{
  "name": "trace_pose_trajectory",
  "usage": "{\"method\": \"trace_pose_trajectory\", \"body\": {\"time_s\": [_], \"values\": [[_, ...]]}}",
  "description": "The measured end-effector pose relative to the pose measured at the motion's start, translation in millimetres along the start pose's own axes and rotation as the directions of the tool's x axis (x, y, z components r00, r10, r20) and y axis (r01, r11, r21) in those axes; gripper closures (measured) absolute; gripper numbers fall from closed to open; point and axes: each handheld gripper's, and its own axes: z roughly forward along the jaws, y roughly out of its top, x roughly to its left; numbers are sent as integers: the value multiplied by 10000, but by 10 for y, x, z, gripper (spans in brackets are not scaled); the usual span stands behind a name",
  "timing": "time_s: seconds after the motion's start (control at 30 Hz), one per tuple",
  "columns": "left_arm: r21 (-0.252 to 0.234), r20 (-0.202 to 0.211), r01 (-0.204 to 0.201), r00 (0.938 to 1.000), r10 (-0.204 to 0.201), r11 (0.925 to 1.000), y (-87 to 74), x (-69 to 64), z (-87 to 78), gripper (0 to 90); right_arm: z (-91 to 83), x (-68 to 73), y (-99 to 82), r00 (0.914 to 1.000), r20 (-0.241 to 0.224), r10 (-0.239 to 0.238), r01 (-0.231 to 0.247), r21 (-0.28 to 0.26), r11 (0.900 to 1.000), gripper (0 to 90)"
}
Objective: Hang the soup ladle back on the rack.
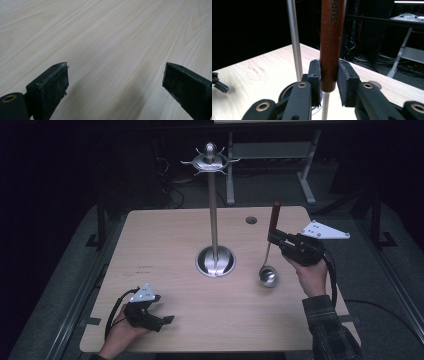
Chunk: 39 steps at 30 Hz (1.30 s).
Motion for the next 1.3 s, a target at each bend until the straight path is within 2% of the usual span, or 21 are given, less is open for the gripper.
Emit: {"method": "trace_pose_trajectory", "body": {"time_s": [0.33,0.67,0.87,1.13,1.3], "values": [[15,-19,-19,10000,19,10000,-1,-1,0,60,68,128,242,9988,-306,-377,376,-34,9993,739],[-16,18,31,10000,-31,10000,0,-8,-6,60,200,320,502,9959,-528,-729,725,-97,9973,739],[-27,22,44,10000,-44,10000,0,-8,-6,60,254,380,611,9955,-617,-719,713,-115,9974,739],[-47,24,62,10000,-62,10000,-1,-6,-8,60,339,385,748,9947,-743,-711,703,-140,9974,739],[-48,30,64,10000,-64,10000,0,-6,-9,60,369,453,814,9927,-870,-836,817,-249,9963,739]]}}
